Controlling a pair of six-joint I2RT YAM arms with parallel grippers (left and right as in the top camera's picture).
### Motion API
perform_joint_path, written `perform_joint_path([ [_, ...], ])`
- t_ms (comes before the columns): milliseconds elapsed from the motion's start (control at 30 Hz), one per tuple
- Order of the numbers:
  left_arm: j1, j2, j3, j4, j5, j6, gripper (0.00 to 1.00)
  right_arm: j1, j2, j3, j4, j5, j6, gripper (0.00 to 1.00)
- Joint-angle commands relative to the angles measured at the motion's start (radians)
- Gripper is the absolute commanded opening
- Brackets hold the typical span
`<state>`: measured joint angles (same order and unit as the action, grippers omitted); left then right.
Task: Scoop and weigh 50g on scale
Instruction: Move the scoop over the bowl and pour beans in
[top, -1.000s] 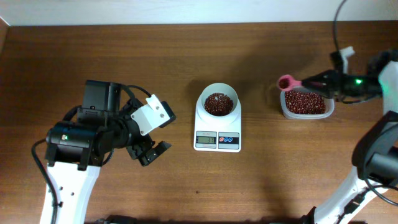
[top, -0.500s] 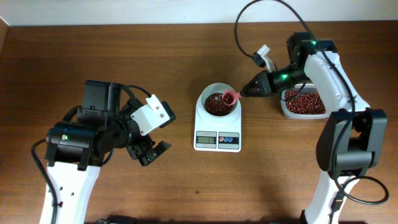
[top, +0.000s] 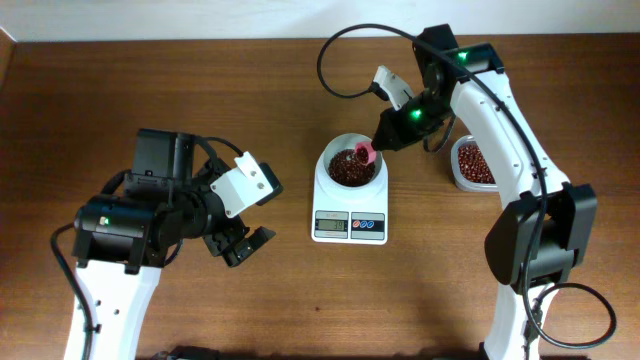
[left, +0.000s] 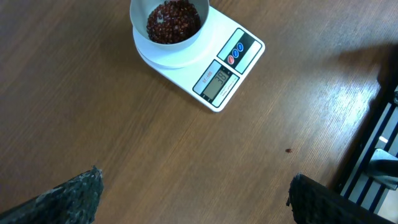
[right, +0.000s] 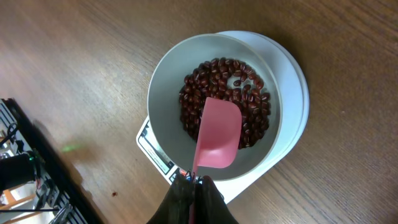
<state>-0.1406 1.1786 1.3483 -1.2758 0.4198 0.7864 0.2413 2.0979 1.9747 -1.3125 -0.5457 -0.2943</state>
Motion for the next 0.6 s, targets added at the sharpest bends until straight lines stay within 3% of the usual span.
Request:
perform_joint_path([
  [0,0.006,0.0,0.014,-0.001,0.018,0.016,0.99,0.009,-0.005,0.034,-0.019,0.009,0.0,0.04],
  [200,0.006,0.0,0.014,-0.001,0.018,0.016,0.99,0.089,-0.005,0.059,-0.018,0.235,0.05,0.04],
  [567,0.006,0.0,0.014,0.0,0.018,0.016,0.99,0.167,-0.011,0.175,-0.115,0.393,0.049,0.04],
])
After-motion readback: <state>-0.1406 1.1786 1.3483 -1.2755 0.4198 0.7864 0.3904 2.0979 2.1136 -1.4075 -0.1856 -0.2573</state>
